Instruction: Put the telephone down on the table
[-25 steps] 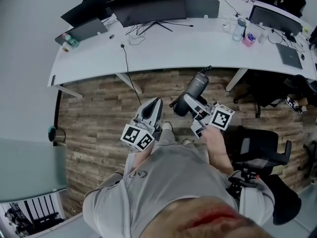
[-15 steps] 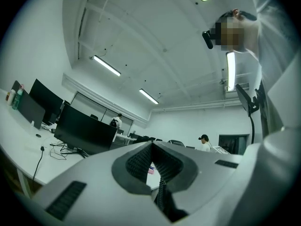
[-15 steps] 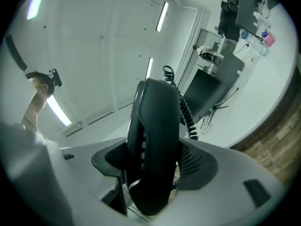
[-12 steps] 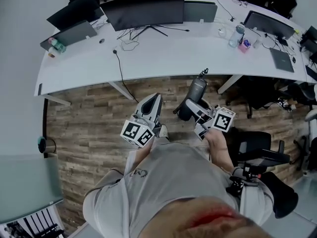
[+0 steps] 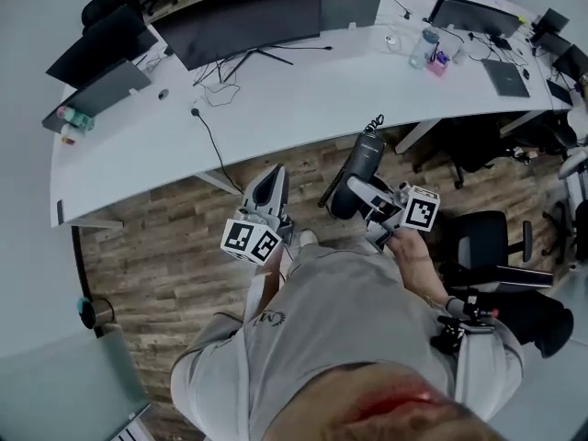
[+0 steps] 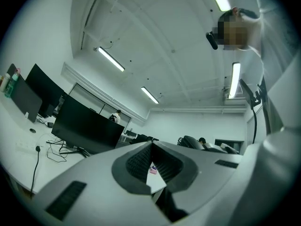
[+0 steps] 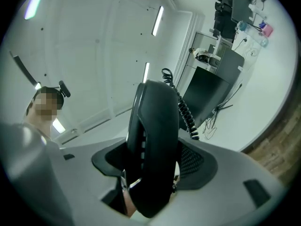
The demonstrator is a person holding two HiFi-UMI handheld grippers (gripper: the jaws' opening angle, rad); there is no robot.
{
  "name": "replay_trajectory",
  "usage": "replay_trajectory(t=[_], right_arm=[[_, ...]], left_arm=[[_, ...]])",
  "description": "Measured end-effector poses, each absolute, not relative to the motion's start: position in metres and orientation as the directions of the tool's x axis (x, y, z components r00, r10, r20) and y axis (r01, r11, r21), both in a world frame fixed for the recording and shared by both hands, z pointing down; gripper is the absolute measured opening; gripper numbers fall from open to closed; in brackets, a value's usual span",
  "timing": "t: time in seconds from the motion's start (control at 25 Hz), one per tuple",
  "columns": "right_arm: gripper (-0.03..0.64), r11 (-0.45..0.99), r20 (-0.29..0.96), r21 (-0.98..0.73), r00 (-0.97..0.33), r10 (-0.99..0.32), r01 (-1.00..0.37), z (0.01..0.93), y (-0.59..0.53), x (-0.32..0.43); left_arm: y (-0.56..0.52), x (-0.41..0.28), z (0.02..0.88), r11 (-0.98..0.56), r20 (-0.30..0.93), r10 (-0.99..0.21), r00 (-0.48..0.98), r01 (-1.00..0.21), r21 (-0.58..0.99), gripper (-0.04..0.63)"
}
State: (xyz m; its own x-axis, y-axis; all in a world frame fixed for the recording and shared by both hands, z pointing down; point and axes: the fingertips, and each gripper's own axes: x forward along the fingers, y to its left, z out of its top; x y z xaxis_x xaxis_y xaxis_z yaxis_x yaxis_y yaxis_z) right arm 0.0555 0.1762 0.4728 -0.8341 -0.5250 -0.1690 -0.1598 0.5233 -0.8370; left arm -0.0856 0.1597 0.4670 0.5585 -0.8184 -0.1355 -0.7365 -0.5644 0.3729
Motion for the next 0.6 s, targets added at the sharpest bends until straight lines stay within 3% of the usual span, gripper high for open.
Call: replay_trajectory(t=[0.32, 0.6], right_arm=[[0.298, 0.545, -0.236, -0.814, -0.743, -0.627, -0.201, 0.472, 0.162, 0.038], [0.298, 0.533, -0.218, -0.808, -0.713, -0.666, -0.251, 0.468, 0.158, 0.042]], left_arm=[[0.106, -0.126, 0.481, -0.643, -0.137, -0.757, 0.639, -0.689, 0.334, 0.011], [0.100, -0.112, 0.487, -0.700, -0.153, -0.694, 0.704, -0.609, 0.373, 0.011]])
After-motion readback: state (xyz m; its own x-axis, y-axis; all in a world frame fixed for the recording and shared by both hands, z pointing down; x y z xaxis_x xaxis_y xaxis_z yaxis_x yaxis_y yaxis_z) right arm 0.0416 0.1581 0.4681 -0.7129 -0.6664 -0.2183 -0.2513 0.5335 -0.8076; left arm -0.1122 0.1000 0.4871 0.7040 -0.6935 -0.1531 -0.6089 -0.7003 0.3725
